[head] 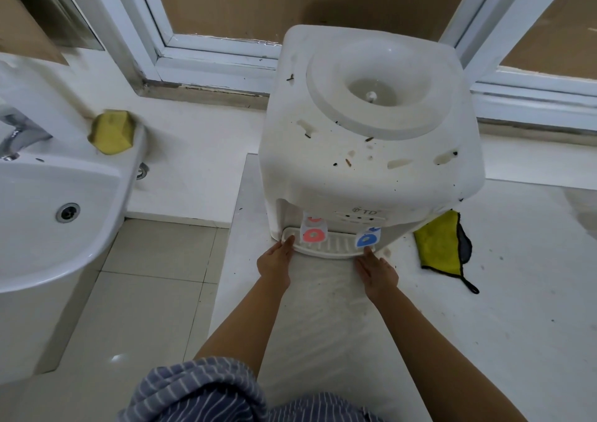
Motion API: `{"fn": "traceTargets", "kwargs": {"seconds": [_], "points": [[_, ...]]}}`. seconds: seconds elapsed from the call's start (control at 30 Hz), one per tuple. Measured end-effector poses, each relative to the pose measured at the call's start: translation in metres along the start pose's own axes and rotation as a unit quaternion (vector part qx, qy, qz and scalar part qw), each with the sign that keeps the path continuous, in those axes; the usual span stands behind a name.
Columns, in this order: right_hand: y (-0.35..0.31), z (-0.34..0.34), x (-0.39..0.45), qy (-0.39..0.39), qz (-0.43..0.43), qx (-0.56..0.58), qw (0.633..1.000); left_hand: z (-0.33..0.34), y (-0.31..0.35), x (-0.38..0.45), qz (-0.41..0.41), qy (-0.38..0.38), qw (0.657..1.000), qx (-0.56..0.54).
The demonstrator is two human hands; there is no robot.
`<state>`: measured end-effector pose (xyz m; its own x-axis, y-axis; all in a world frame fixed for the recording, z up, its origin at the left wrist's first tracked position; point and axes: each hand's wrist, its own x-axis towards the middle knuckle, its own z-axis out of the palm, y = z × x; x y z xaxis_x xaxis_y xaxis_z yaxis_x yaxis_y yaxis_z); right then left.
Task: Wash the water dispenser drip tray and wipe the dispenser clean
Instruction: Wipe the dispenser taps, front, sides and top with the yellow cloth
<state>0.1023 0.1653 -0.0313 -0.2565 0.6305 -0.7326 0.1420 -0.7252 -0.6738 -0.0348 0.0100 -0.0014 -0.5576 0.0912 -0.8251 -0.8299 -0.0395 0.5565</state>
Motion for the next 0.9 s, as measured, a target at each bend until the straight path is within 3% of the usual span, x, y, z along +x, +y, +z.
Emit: {"fn": "traceTargets", "kwargs": {"seconds": [0.77, 0.9], "points": [[-0.001, 0.000, 0.007, -0.005, -0.006, -0.007, 1.000, -0.002, 0.001, 0.008, 0.000, 0.004, 0.999, 0.051], [-0.005, -0.001, 0.001, 0.002, 0.007, 0.040, 0.999, 0.000, 0.001, 0.009, 0.006, 0.008, 0.996, 0.083]]}}
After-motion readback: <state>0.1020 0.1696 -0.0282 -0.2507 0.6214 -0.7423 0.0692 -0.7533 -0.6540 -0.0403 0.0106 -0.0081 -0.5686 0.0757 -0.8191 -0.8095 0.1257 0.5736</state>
